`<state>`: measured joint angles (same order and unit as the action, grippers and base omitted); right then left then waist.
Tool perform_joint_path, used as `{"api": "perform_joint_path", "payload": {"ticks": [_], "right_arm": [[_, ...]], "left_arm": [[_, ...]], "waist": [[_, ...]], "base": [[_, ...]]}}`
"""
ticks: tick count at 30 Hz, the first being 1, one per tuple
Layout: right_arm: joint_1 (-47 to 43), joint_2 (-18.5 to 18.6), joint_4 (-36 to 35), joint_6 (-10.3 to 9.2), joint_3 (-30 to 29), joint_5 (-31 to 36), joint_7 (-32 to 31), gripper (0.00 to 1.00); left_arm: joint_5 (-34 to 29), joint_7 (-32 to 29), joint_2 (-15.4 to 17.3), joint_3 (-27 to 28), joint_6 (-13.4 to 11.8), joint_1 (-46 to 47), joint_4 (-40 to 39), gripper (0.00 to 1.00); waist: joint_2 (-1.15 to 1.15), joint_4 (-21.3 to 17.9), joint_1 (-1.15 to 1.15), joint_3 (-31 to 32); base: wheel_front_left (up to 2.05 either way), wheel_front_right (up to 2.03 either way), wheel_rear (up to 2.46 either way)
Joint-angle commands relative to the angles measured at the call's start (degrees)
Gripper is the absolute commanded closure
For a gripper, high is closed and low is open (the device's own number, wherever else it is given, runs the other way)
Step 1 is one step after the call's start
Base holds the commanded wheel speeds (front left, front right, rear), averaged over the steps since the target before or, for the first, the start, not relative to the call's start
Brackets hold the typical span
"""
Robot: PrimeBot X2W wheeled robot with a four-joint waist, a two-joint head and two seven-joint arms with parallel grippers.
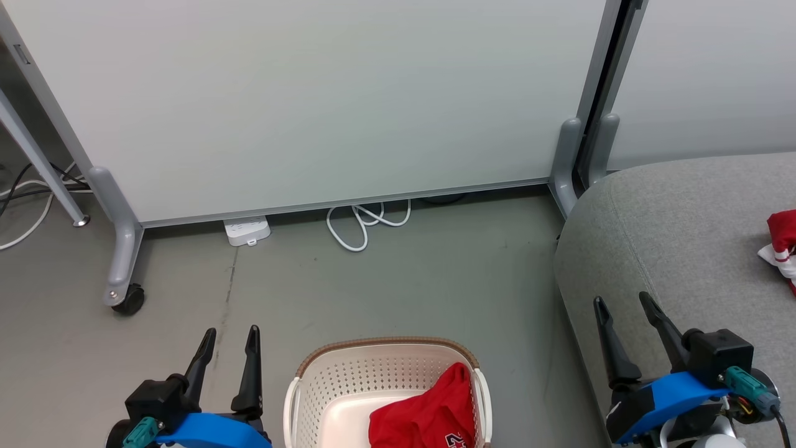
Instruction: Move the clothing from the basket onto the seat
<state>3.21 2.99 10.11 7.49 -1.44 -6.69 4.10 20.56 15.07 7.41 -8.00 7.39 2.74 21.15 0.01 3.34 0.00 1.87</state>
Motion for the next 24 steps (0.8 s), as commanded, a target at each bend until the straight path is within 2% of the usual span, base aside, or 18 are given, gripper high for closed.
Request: {"api": "perform_joint_path", "payload": {"ticks": [1, 18, 24], "right_arm": [[-0.82, -0.13, -0.18, 0.01, -0.11, -0.40, -0.05, 0.00], [0.17, -0.15, -0.26, 0.01, 0.79, -1.98, 0.11, 0.00], [3.22, -0.12, -1.64, 0.01, 2.26, -1.95, -0.14, 0.00]], "left_arm": [[-0.29, 0.15, 0.04, 0.17, 0.11, -0.06, -0.03, 0.00], [0.00, 0.15, -0.20, -0.79, 0.11, 0.63, -0.24, 0.00], [0.17, 0.15, 0.06, -1.45, 0.11, 2.70, -0.47, 0.00]], "waist": [[-0.01, -0.08, 0.00, -0.05], [-0.01, -1.73, 0.00, -1.81], [-0.01, -4.03, 0.00, -6.73]], "base": [[0.00, 0.00, 0.00], [0.00, 0.00, 0.00], [0.00, 0.00, 0.00]]}}
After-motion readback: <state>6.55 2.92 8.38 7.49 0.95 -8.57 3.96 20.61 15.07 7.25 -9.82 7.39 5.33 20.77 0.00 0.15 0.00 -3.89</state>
